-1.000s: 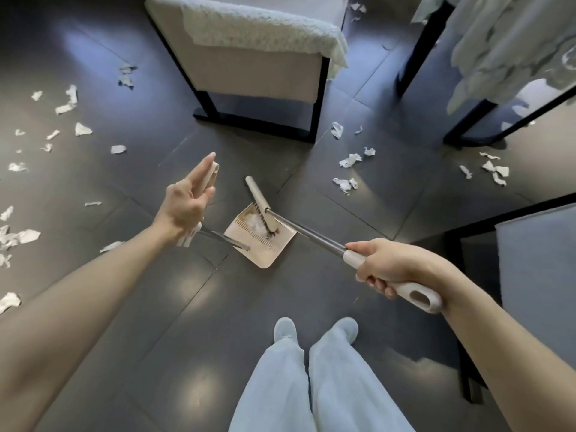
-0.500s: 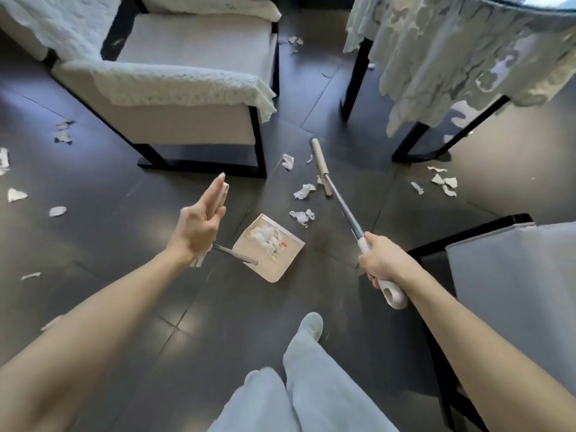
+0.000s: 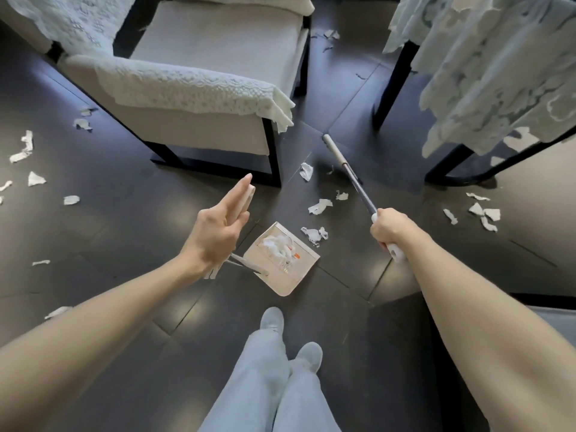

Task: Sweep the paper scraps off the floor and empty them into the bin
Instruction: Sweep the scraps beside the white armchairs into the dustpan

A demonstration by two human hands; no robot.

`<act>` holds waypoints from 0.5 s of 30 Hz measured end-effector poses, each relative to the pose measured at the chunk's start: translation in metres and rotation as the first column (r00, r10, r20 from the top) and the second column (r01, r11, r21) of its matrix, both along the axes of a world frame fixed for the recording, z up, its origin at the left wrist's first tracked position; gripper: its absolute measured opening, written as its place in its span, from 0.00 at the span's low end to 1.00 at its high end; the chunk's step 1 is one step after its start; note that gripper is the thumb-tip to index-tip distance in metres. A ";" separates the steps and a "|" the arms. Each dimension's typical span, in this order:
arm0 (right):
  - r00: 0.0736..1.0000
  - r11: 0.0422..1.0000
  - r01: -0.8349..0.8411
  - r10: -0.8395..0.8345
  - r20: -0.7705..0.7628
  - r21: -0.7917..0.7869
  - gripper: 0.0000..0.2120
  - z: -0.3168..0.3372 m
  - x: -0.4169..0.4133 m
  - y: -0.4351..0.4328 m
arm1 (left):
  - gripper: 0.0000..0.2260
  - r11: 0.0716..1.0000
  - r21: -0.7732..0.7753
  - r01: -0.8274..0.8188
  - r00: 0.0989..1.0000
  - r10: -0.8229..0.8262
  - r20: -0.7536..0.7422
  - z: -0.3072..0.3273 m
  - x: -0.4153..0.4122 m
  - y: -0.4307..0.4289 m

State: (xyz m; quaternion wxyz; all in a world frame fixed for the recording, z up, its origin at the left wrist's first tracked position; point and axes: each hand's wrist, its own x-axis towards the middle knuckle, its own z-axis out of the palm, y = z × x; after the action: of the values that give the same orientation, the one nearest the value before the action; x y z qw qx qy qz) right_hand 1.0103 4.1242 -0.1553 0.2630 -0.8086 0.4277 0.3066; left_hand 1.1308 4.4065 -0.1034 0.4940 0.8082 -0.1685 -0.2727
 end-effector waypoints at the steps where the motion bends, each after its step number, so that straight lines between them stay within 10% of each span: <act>1: 0.999 0.999 -0.028 0.029 -0.026 0.020 0.11 -0.004 0.008 0.000 | 0.31 1.000 0.010 -0.008 1.000 0.008 0.005 0.001 0.001 0.000; 9: 0.912 0.952 -0.296 0.307 -0.271 0.083 0.29 0.026 0.003 0.016 | 0.29 0.999 0.029 -0.021 0.999 0.020 0.048 0.011 0.001 -0.009; 15: 0.970 0.966 -0.090 0.140 -0.200 0.242 0.26 0.062 -0.040 0.033 | 0.30 1.000 0.015 -0.006 1.000 0.006 0.008 0.009 -0.001 -0.015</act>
State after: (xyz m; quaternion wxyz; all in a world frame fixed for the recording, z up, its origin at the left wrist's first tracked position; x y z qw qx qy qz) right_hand 0.9707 4.1572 -0.0931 0.2888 -0.7582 0.3672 0.4549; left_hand 1.1296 4.3911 -0.0947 0.4879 0.8136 -0.1660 -0.2690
